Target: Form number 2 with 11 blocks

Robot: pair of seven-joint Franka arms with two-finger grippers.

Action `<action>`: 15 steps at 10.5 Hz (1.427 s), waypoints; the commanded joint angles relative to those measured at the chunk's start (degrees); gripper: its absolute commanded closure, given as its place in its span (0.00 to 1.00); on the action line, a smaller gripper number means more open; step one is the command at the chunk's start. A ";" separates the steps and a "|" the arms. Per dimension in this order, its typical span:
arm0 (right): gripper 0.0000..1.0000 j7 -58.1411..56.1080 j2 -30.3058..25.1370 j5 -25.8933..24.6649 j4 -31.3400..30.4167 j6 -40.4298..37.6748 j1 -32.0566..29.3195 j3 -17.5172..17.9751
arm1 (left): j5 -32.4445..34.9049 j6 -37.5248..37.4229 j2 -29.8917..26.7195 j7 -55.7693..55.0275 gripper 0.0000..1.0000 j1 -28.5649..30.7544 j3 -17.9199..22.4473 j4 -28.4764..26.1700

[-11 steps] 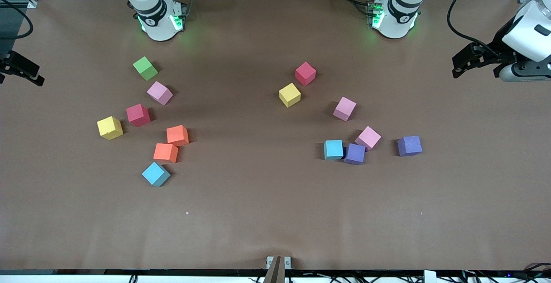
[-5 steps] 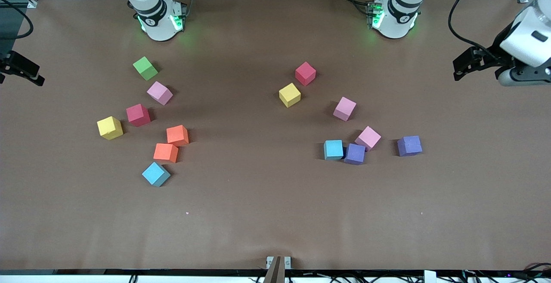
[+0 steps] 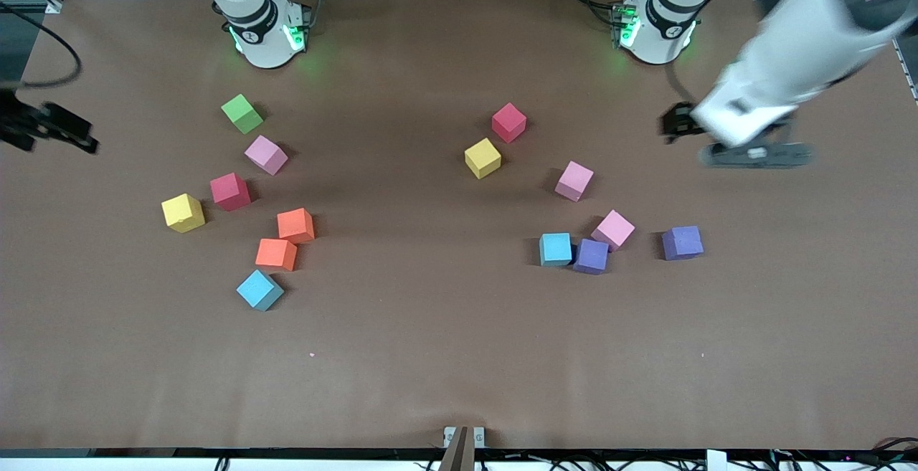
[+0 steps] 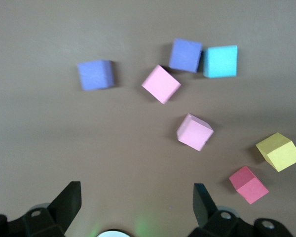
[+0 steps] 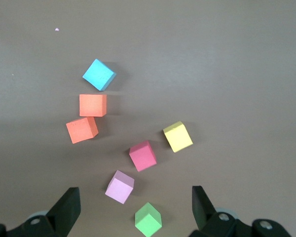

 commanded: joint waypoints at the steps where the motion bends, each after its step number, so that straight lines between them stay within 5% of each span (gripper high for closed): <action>1: 0.00 0.34 6.78 -0.24 0.81 4.31 1.33 -0.20 | -1.20 5.98 -1.36 -2.64 0.00 0.13 -3.99 -7.44; 6: 0.00 0.34 19.27 -0.33 0.28 11.96 3.35 -0.29 | -6.20 18.38 1.00 -22.80 0.00 -1.37 -18.93 -18.61; 11: 0.00 1.56 22.36 0.98 -12.55 27.09 8.44 -0.11 | -6.38 25.25 6.30 -64.29 0.00 -7.79 -23.94 -22.21; 15: 0.00 2.98 22.63 6.17 -17.45 32.33 10.91 -0.11 | -7.97 31.82 6.91 -70.15 0.00 -7.26 -24.84 -27.48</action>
